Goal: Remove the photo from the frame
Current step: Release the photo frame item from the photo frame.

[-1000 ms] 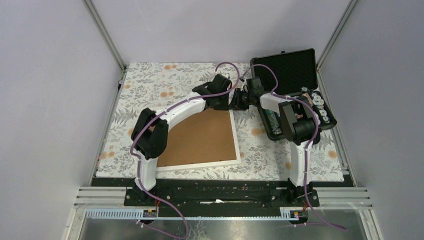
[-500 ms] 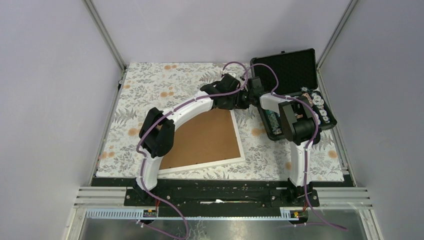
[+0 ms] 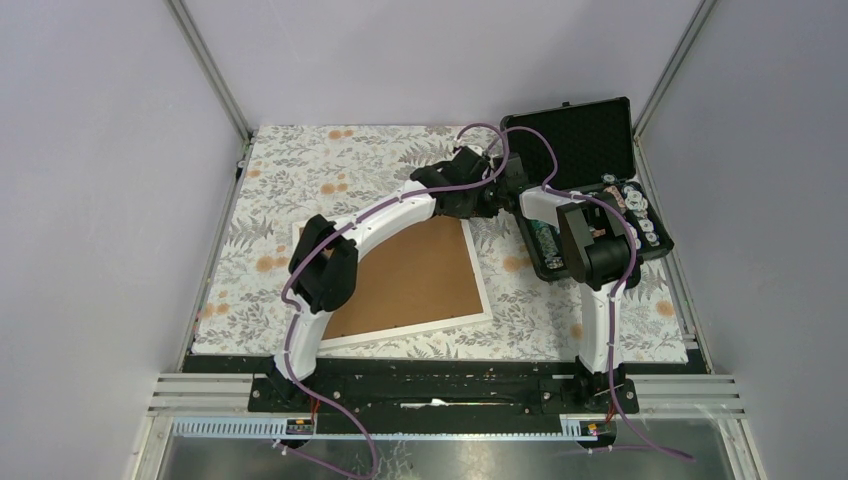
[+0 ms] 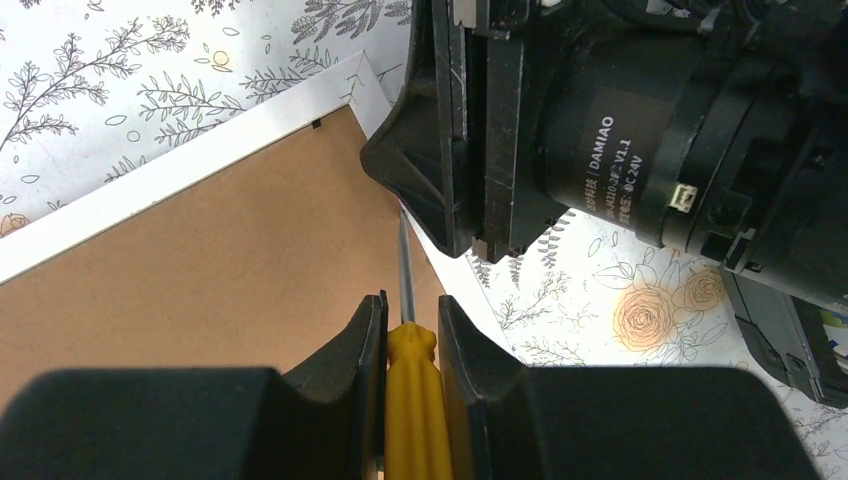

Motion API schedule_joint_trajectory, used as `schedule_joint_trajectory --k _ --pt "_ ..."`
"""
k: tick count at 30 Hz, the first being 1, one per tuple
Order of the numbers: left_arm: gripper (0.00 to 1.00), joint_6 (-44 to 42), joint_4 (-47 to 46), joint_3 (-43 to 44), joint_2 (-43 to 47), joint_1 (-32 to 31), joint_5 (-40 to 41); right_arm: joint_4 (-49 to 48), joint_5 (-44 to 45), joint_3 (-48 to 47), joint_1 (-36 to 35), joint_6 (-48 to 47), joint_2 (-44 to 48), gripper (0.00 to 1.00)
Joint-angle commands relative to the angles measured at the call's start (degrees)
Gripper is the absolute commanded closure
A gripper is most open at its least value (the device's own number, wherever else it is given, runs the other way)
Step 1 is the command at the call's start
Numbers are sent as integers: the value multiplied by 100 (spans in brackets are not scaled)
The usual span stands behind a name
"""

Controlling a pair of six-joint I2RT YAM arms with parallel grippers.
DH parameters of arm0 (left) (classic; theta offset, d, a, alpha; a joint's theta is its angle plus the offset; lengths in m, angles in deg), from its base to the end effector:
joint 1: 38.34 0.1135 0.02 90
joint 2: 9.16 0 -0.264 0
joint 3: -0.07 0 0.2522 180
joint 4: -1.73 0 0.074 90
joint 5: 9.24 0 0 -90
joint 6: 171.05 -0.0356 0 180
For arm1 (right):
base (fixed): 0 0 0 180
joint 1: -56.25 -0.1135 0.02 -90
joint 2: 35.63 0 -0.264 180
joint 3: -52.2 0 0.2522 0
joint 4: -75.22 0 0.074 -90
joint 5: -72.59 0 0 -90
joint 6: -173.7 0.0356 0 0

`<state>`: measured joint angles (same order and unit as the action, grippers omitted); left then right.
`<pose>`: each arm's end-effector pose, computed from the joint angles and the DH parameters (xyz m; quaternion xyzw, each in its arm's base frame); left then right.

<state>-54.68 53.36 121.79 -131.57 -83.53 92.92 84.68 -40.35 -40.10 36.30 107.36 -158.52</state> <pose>0.3437 -0.3354 0.2472 0.1201 0.9340 -0.1064 0.3191 0.4297 0.1707 0.1381 -0.0552 0.8906 0.3211 0.3172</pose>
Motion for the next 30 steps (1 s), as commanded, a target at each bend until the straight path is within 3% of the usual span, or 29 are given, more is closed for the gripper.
schedule_joint_trajectory --k 1,9,15,24,28,29,30 --pt "100 602 -2154 147 -856 -591 -1777 614 -290 348 -825 135 -639 100" --pt "100 557 -1917 183 -814 -640 -1708 614 -301 353 -818 124 -632 100" --pt "100 69 -1656 -694 227 -350 -1792 675 -383 381 -689 68 -611 100" --pt "100 -804 -1253 -2029 1926 763 -2613 757 -393 669 -164 209 -116 100" --pt "100 -1028 -1126 -2515 2526 1356 -3216 708 -272 1303 -88 205 470 100" --pt "100 -1055 -1116 -2678 2631 1532 -3378 703 -304 1454 -89 200 594 99" --pt "100 -1084 -1118 -2801 2716 1700 -3546 698 -379 1578 -86 167 699 84"
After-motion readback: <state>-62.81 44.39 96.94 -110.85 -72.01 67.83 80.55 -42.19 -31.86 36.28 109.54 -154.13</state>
